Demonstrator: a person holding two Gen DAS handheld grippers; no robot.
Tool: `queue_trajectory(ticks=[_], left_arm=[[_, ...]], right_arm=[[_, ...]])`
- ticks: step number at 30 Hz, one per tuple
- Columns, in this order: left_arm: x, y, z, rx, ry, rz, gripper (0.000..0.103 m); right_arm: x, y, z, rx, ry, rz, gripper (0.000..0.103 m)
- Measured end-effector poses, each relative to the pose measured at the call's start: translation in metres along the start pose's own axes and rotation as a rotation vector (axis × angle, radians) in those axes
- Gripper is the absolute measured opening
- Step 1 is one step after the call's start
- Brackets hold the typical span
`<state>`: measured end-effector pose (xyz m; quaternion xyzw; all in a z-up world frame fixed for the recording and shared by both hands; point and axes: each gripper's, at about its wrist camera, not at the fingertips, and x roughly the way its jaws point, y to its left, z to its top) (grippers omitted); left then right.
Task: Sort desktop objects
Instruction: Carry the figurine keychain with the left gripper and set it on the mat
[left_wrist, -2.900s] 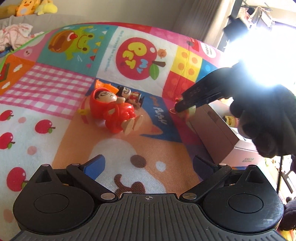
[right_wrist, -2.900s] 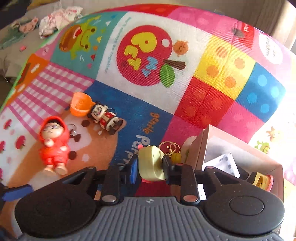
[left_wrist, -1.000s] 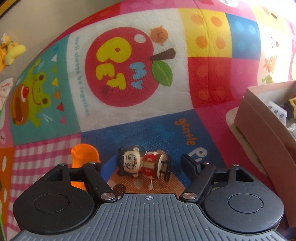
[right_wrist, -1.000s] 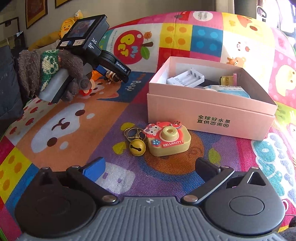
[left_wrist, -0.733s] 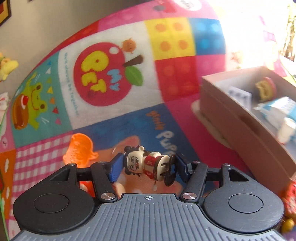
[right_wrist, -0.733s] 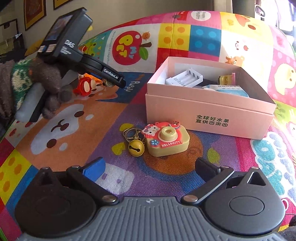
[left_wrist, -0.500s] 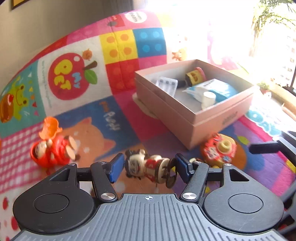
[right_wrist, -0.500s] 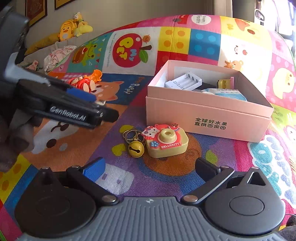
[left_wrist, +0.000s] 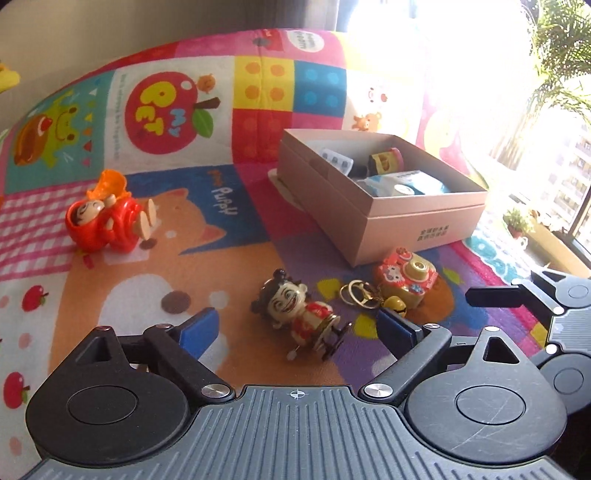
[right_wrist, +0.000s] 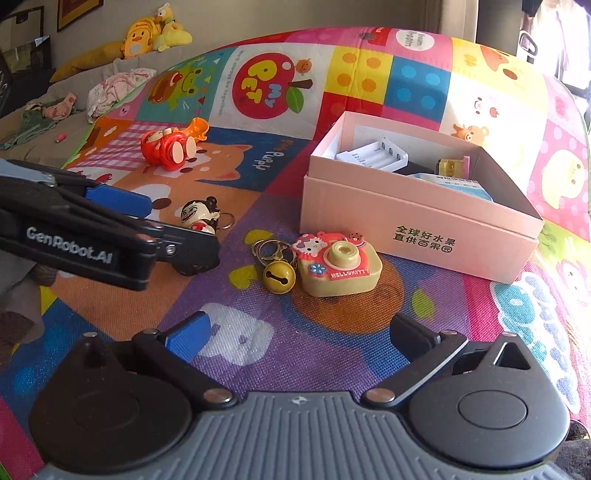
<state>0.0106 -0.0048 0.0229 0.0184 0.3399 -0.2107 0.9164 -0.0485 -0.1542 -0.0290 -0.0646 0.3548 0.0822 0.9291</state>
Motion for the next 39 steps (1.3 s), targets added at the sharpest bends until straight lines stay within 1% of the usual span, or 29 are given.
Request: queue_trajectory(ticks=[3, 6, 9, 12, 14, 16, 17, 18, 19, 21, 23, 24, 25, 28, 30, 33, 35, 36, 37, 39], left_arm=[[0.015, -0.009, 0.000, 0.031, 0.012, 0.059, 0.097], [0.019, -0.010, -0.004, 0.071, 0.026, 0.107, 0.097], [0.016, -0.001, -0.011, 0.085, 0.037, 0.158, 0.100], [0.009, 0.014, -0.015, 0.091, 0.025, 0.245, 0.101], [0.005, 0.027, -0.015, 0.078, 0.016, 0.330, 0.101], [0.004, 0.040, -0.014, 0.041, 0.021, 0.405, 0.101], [0.003, 0.047, -0.012, 0.009, 0.021, 0.434, 0.101], [0.002, 0.053, -0.010, -0.020, 0.022, 0.440, 0.101], [0.000, 0.056, -0.009, -0.044, 0.019, 0.426, 0.101], [-0.004, 0.058, -0.007, -0.107, 0.013, 0.317, 0.101], [-0.002, 0.053, -0.006, -0.165, 0.025, 0.192, 0.101], [0.001, 0.049, -0.005, -0.179, 0.027, 0.155, 0.101], [0.006, 0.043, -0.004, -0.181, 0.026, 0.137, 0.101], [0.018, 0.030, 0.003, -0.169, 0.014, 0.141, 0.101], [0.029, 0.029, 0.009, -0.189, 0.006, 0.138, 0.101], [0.039, 0.029, 0.015, -0.196, -0.015, 0.159, 0.100], [0.040, 0.028, 0.016, -0.176, -0.030, 0.183, 0.090], [0.040, 0.027, 0.016, -0.161, -0.030, 0.190, 0.074], [0.038, 0.027, 0.015, -0.150, -0.027, 0.194, 0.071], [0.032, 0.029, 0.011, -0.149, -0.029, 0.185, 0.071]], right_arm=[[0.000, 0.001, 0.000, -0.006, -0.001, -0.003, 0.103], [0.000, 0.001, 0.000, 0.001, 0.002, 0.002, 0.103], [0.002, -0.001, 0.000, 0.017, 0.013, 0.016, 0.103], [0.003, -0.003, 0.000, 0.026, 0.018, 0.023, 0.103], [0.003, -0.003, 0.000, 0.025, 0.018, 0.022, 0.103], [0.003, -0.003, 0.000, 0.025, 0.019, 0.023, 0.103], [0.003, -0.003, 0.000, 0.025, 0.019, 0.023, 0.103], [0.003, -0.003, 0.000, 0.026, 0.019, 0.023, 0.103], [0.003, -0.003, 0.000, 0.025, 0.019, 0.023, 0.103], [0.003, -0.003, 0.000, 0.026, 0.020, 0.023, 0.103], [0.003, -0.003, 0.000, 0.026, 0.019, 0.023, 0.103], [0.003, -0.003, 0.000, 0.025, 0.019, 0.023, 0.103], [0.004, -0.003, 0.000, 0.025, 0.019, 0.023, 0.103], [0.004, -0.003, 0.000, 0.026, 0.019, 0.024, 0.103], [0.004, -0.003, 0.000, 0.027, 0.019, 0.025, 0.103], [0.004, -0.004, 0.000, 0.034, 0.022, 0.030, 0.103], [0.005, -0.005, 0.000, 0.039, 0.025, 0.034, 0.103], [0.005, -0.005, 0.000, 0.042, 0.026, 0.037, 0.103], [0.005, -0.006, 0.000, 0.043, 0.026, 0.038, 0.103], [0.006, -0.006, 0.001, 0.043, 0.027, 0.039, 0.103]])
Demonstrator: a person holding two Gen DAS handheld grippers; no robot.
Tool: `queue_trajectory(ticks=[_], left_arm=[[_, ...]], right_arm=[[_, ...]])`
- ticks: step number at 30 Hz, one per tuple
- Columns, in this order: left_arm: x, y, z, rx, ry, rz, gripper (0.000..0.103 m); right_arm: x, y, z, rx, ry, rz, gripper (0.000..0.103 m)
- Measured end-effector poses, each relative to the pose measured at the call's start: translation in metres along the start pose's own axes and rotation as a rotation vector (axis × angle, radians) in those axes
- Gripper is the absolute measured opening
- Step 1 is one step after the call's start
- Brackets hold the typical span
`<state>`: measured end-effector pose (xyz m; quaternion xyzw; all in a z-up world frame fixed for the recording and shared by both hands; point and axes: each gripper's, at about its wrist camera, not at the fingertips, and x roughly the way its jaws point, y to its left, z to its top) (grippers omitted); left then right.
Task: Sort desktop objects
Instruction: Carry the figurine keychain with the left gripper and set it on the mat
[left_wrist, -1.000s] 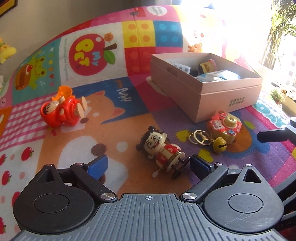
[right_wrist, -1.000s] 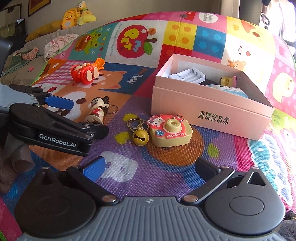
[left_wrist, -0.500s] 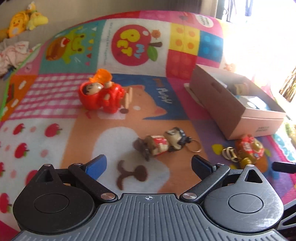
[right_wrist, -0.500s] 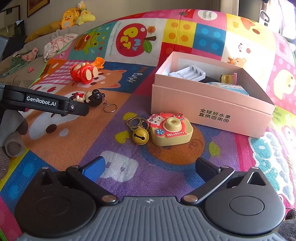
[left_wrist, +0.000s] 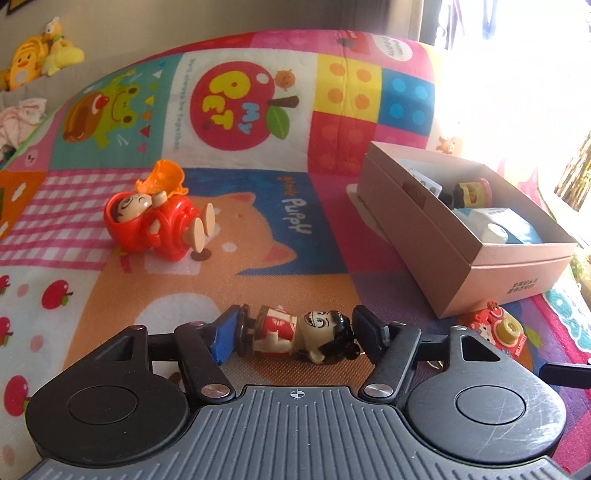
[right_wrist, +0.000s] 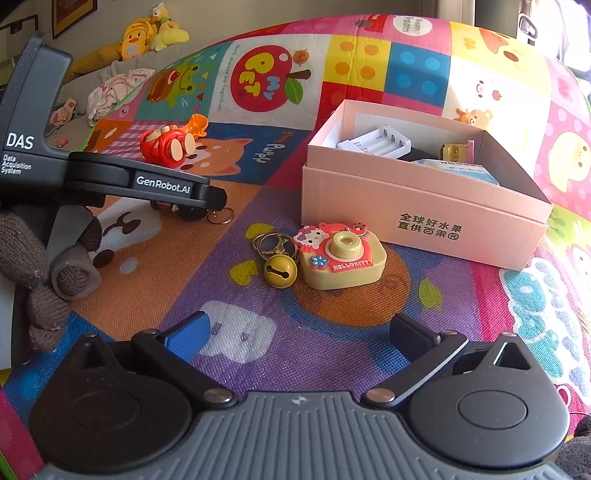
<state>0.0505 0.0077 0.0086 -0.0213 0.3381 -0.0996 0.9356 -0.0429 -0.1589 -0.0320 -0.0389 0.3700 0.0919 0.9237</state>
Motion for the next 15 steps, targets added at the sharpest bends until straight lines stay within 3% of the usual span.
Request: queue_trajectory(ticks=[8, 12, 15], left_arm=[[-0.044, 0.019, -0.035, 0.020, 0.004, 0.001, 0.072], [-0.057, 0.025, -0.044, 0.005, -0.016, -0.013, 0.094], [-0.057, 0.029, -0.044, -0.016, -0.019, -0.022, 0.095]], right_arm=[[0.008, 0.002, 0.011, 0.002, -0.003, -0.032, 0.103], [0.014, -0.007, 0.023, 0.069, -0.034, -0.081, 0.103], [0.008, -0.028, 0.029, 0.192, -0.076, -0.073, 0.103]])
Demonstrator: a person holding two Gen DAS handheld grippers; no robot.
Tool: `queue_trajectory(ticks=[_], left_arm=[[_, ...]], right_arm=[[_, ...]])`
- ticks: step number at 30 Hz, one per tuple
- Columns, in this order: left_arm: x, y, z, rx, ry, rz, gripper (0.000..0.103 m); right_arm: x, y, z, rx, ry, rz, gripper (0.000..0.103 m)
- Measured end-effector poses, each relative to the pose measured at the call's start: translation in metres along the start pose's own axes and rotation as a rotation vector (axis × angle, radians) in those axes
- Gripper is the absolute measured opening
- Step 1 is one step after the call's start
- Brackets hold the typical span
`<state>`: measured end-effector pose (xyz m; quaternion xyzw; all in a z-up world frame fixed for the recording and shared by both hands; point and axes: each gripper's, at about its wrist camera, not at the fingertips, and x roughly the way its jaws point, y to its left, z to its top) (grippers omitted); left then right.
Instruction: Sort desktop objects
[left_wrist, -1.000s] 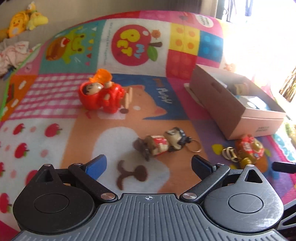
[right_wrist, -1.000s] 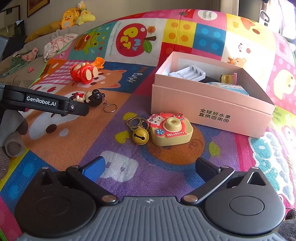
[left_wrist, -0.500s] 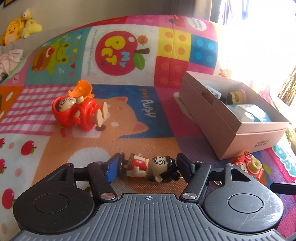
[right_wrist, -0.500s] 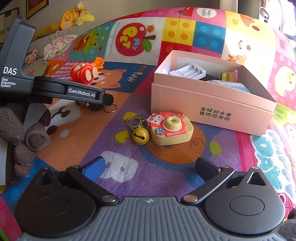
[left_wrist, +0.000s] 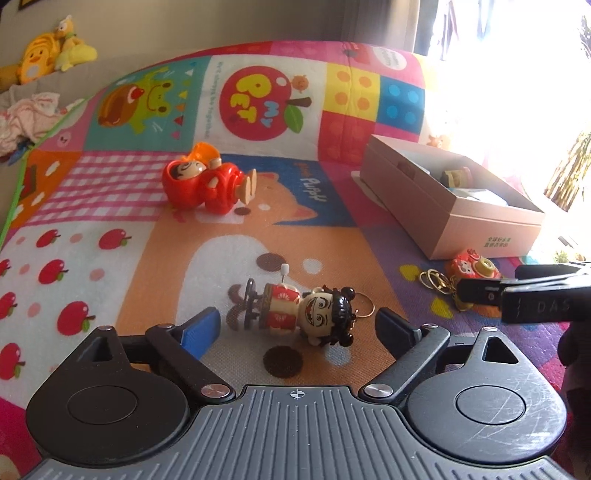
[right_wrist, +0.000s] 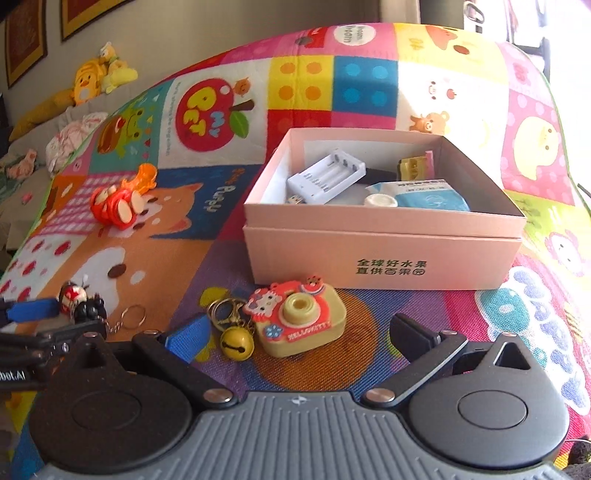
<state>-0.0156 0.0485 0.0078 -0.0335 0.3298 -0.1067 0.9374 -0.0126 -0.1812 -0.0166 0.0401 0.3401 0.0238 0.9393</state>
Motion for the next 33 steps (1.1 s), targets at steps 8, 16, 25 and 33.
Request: queue_trajectory(ticks=[8, 16, 25, 33], left_arm=[[0.001, 0.003, 0.000, -0.028, -0.002, -0.014, 0.099], [0.001, 0.006, 0.000, -0.051, -0.006, -0.018, 0.100], [0.001, 0.007, 0.001, -0.051, -0.005, -0.020, 0.101], [0.001, 0.007, 0.001, -0.051, -0.005, -0.019, 0.102]], right_arm=[[-0.002, -0.017, 0.002, 0.108, -0.021, -0.104, 0.085], [-0.009, 0.008, -0.007, -0.038, -0.018, -0.159, 0.091], [-0.028, 0.043, -0.019, -0.229, -0.066, 0.029, 0.094], [-0.008, 0.024, -0.021, -0.156, 0.033, -0.168, 0.098]])
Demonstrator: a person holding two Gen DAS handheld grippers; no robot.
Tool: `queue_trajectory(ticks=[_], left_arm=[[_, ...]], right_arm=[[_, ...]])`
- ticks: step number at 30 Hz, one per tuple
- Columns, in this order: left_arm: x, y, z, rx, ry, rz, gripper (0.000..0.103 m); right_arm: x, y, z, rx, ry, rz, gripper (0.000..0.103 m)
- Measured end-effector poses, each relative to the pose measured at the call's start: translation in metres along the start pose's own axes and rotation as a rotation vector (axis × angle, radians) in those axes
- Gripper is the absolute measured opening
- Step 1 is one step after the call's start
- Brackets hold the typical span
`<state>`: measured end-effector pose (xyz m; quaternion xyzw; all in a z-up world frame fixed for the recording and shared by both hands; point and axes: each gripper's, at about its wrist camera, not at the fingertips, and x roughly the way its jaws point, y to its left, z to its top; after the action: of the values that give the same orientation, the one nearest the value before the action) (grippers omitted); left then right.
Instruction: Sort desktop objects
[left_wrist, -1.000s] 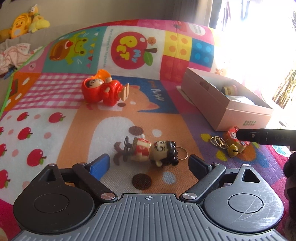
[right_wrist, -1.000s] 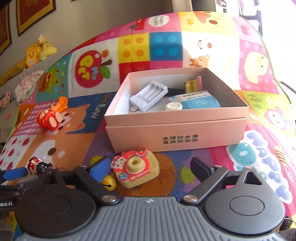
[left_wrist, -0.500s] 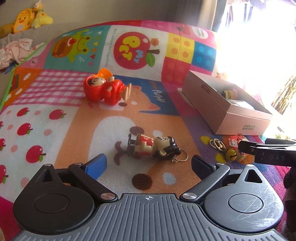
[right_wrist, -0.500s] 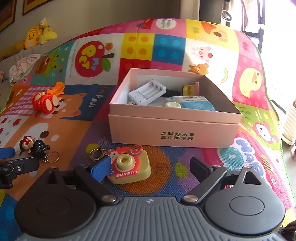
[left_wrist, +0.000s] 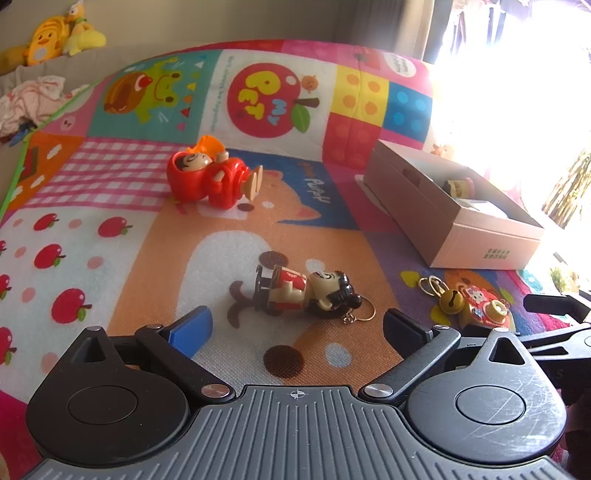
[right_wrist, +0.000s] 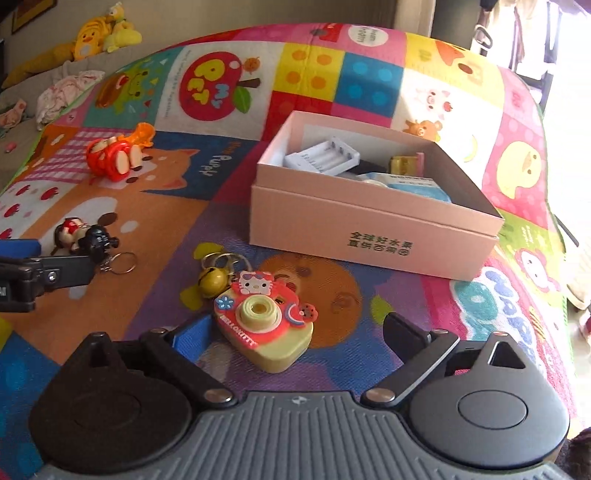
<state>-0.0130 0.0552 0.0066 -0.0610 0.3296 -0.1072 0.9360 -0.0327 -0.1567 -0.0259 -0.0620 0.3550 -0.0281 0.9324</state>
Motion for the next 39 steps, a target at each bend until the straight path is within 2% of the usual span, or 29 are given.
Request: queue_trajectory(ticks=[2, 4, 11, 13, 14, 15, 22, 29, 30, 31, 33, 34, 36, 39], left_arm=[[0.000, 0.000, 0.000, 0.000, 0.000, 0.000, 0.102], [0.000, 0.000, 0.000, 0.000, 0.000, 0.000, 0.102], [0.000, 0.000, 0.000, 0.001, 0.001, 0.000, 0.102], [0.000, 0.000, 0.000, 0.001, 0.000, 0.000, 0.102], [0.000, 0.000, 0.000, 0.001, 0.001, 0.001, 0.102], [0.000, 0.000, 0.001, 0.004, 0.002, 0.002, 0.102], [0.015, -0.019, 0.006, 0.109, 0.045, 0.024, 0.103], [0.031, -0.026, 0.017, 0.099, 0.050, 0.087, 0.102], [0.032, -0.029, 0.018, 0.113, 0.050, 0.090, 0.098], [0.032, -0.033, 0.017, 0.131, 0.050, 0.095, 0.087], [0.031, -0.044, 0.015, 0.207, 0.033, 0.123, 0.079], [0.029, -0.049, 0.014, 0.238, 0.028, 0.123, 0.071], [0.025, -0.057, 0.015, 0.261, 0.026, 0.113, 0.071], [0.012, -0.072, 0.025, 0.283, 0.003, 0.065, 0.071]], right_arm=[[0.002, -0.008, 0.002, 0.032, -0.004, -0.050, 0.098], [0.004, -0.014, 0.004, 0.064, -0.001, -0.056, 0.098], [0.013, -0.020, 0.004, 0.147, 0.043, 0.023, 0.097], [0.013, -0.018, 0.006, 0.142, 0.031, 0.046, 0.085], [0.012, -0.015, 0.008, 0.127, 0.024, 0.059, 0.070], [0.010, -0.013, 0.010, 0.116, 0.023, 0.072, 0.058], [-0.010, -0.015, 0.023, 0.106, 0.028, 0.178, 0.058], [-0.047, -0.046, 0.035, 0.097, 0.002, 0.289, 0.058], [-0.050, -0.052, 0.036, 0.103, 0.005, 0.302, 0.057], [-0.054, -0.058, 0.037, 0.111, 0.009, 0.314, 0.057], [-0.061, -0.070, 0.038, 0.126, 0.011, 0.331, 0.056], [-0.064, -0.076, 0.039, 0.137, 0.009, 0.336, 0.056], [-0.072, -0.088, 0.042, 0.154, -0.011, 0.327, 0.056], [-0.092, -0.108, 0.053, 0.168, -0.087, 0.298, 0.055]])
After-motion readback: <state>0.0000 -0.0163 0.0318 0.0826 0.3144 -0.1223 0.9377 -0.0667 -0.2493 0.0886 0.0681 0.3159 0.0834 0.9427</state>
